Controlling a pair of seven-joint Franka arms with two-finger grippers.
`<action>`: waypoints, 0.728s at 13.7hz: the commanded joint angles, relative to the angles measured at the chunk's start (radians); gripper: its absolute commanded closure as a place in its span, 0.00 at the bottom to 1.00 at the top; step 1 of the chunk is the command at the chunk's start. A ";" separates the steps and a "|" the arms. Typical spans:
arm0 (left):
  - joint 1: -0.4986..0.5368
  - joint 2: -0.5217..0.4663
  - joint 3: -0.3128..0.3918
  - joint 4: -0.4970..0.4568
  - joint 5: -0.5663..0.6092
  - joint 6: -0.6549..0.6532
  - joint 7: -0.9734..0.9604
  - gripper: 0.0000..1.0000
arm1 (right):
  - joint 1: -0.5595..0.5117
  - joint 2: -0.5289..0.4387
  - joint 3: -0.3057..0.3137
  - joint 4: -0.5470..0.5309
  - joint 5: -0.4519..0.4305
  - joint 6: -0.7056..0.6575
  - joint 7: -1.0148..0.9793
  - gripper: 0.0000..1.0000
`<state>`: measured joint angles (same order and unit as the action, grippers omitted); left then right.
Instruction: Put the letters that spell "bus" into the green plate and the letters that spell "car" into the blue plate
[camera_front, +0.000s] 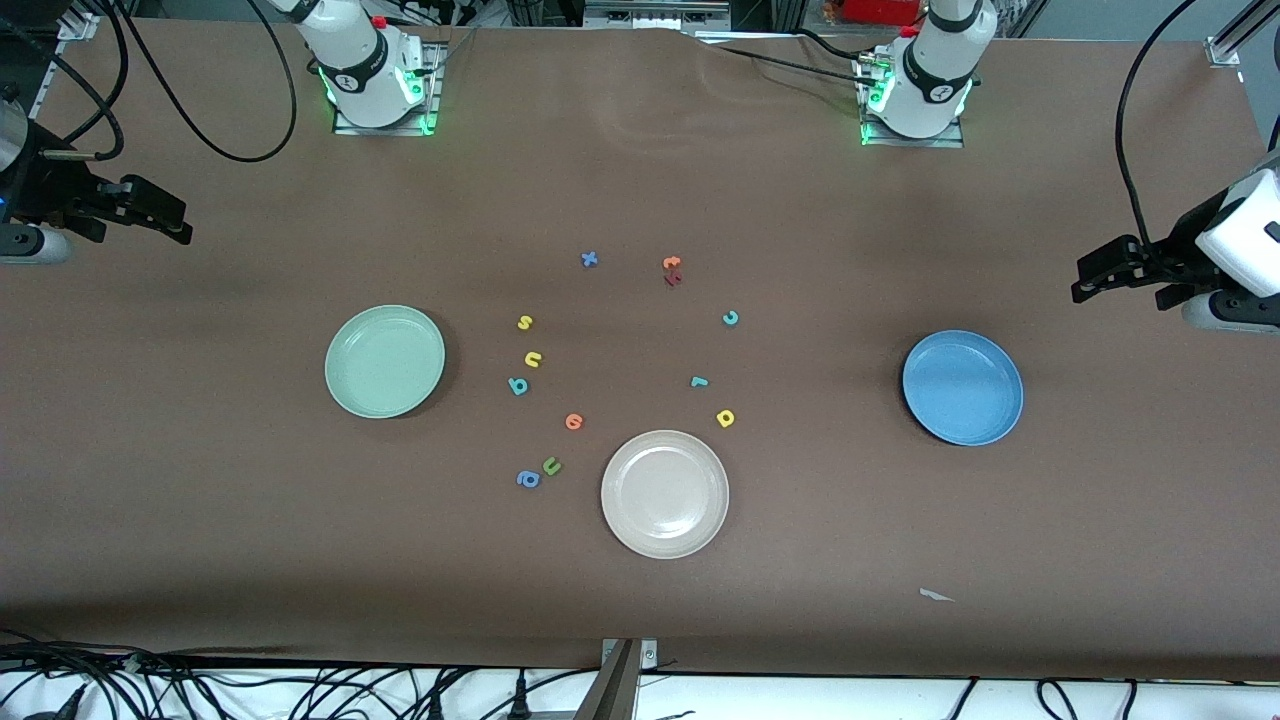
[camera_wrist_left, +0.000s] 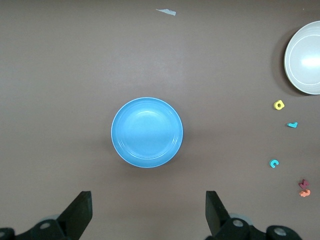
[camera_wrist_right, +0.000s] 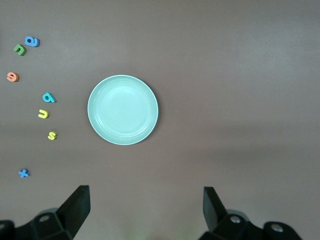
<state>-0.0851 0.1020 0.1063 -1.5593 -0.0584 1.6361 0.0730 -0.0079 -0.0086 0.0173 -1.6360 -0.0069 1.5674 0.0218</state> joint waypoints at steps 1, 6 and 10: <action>-0.001 0.001 -0.001 0.005 0.032 -0.012 0.016 0.00 | 0.002 -0.010 0.003 0.010 0.002 -0.020 -0.002 0.00; -0.001 0.001 -0.001 0.005 0.032 -0.010 0.016 0.00 | 0.002 -0.010 0.035 0.011 -0.008 -0.007 0.004 0.00; -0.001 0.001 -0.001 0.005 0.032 -0.010 0.016 0.00 | -0.003 -0.002 0.027 0.013 -0.007 -0.004 0.004 0.00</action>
<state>-0.0850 0.1027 0.1064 -1.5594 -0.0584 1.6361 0.0730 -0.0086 -0.0090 0.0489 -1.6336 -0.0078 1.5672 0.0238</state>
